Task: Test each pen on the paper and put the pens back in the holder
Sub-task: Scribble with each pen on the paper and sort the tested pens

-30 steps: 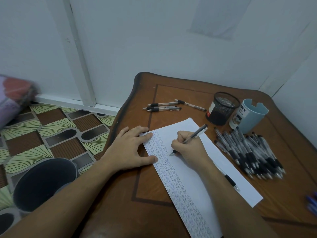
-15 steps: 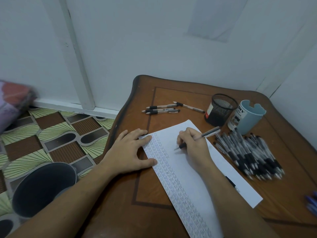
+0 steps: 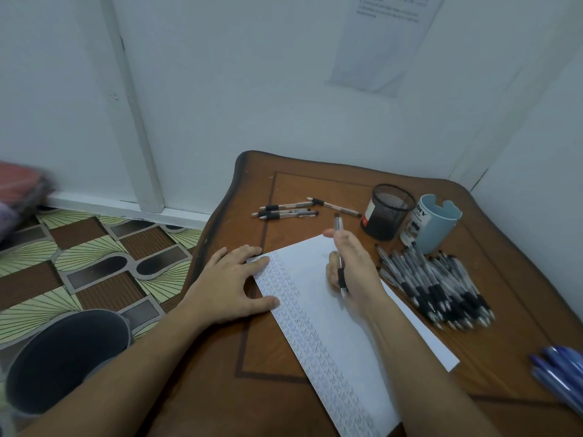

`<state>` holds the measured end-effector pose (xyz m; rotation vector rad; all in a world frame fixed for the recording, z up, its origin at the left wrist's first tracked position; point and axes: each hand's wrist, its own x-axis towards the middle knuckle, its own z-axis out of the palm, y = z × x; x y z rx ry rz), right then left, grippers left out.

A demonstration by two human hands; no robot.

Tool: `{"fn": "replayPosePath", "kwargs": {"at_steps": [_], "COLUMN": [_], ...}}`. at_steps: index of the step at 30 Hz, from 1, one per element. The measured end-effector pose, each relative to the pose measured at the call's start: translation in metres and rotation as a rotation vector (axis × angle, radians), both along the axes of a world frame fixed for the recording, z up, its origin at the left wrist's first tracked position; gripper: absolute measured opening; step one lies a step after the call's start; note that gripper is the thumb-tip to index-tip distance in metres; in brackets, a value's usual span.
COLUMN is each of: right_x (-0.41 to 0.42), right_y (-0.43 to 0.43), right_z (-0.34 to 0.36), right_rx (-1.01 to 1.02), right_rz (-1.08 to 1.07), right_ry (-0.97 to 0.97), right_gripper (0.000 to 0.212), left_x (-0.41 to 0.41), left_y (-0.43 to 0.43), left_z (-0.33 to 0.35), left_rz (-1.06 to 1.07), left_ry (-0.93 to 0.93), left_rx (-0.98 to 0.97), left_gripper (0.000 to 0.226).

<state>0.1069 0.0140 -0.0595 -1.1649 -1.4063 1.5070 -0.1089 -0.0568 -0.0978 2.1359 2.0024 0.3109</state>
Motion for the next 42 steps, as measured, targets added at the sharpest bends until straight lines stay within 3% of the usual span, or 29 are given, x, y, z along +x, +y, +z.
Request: {"fn": "replayPosePath", "kwargs": {"at_steps": [4, 7, 18, 24, 29, 32, 38, 42], "right_x": [0.018, 0.045, 0.099, 0.084, 0.034, 0.001, -0.044, -0.05], "right_y": [0.003, 0.008, 0.006, 0.009, 0.039, 0.057, 0.112, 0.121], "right_z": [0.018, 0.03, 0.021, 0.018, 0.007, -0.002, -0.014, -0.012], "right_rx": [0.111, 0.289, 0.352, 0.459, 0.492, 0.379, 0.338, 0.322], "right_rz": [0.053, 0.008, 0.118, 0.011, 0.047, 0.053, -0.002, -0.028], "right_ry": [-0.455, -0.754, -1.32, -1.242, -0.926, -0.784, -0.91, -0.965], "right_gripper": [0.022, 0.032, 0.047, 0.042, 0.03, 0.032, 0.044, 0.021], "left_x": [0.0, 0.0, 0.003, 0.003, 0.004, 0.004, 0.003, 0.0], "left_y": [-0.001, 0.0, -0.001, -0.002, -0.002, -0.002, -0.003, -0.002], "left_z": [0.0, -0.001, 0.003, 0.003, 0.004, 0.005, 0.003, 0.001], "left_rz": [0.004, 0.001, 0.014, 0.009, 0.011, 0.003, 0.004, 0.004], "left_ry": [0.014, 0.005, 0.009, 0.001, 0.007, -0.006, -0.014, -0.015], "left_rx": [0.02, 0.023, 0.006, 0.008, 0.007, -0.001, 0.012, 0.015], "left_gripper": [0.113, 0.122, 0.13, 0.129, 0.126, 0.124, 0.103, 0.098]}}
